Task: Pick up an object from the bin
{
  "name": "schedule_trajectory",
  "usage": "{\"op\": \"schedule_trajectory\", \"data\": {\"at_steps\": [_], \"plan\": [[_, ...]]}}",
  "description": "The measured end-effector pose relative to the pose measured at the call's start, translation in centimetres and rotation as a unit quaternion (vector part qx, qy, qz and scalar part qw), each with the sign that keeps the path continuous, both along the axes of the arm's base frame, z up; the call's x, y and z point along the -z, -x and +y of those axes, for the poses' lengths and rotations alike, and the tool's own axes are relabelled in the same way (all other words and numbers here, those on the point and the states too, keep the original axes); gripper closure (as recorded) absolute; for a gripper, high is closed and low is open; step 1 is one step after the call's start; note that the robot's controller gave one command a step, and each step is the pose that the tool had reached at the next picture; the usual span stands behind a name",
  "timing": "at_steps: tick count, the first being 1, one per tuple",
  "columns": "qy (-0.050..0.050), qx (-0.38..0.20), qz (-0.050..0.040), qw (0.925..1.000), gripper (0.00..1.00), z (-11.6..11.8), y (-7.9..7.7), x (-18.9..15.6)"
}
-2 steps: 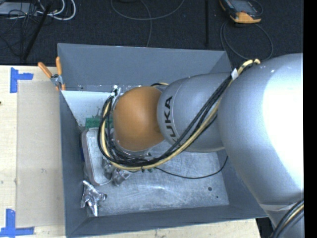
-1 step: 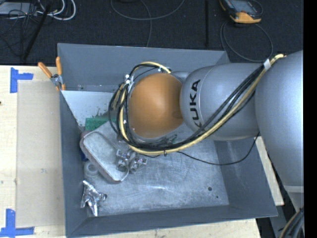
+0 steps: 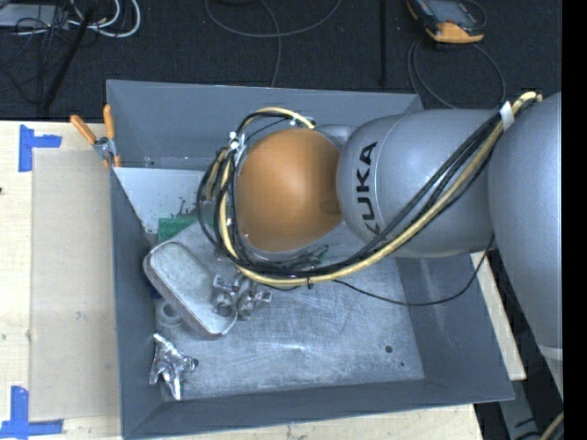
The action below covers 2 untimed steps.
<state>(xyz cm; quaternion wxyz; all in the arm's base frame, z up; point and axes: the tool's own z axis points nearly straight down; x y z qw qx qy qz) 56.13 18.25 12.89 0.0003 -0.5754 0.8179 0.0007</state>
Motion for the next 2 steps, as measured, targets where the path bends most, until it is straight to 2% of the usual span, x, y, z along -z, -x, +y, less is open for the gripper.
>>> {"op": "schedule_trajectory", "data": {"at_steps": [1, 2], "plan": [[0.0, 0.006, 0.0001, 1.0, 1.0, -0.5, 0.4, -1.9], [0.001, -0.046, 0.0019, 0.9989, 1.0, -0.3, 2.0, -2.6]]}}
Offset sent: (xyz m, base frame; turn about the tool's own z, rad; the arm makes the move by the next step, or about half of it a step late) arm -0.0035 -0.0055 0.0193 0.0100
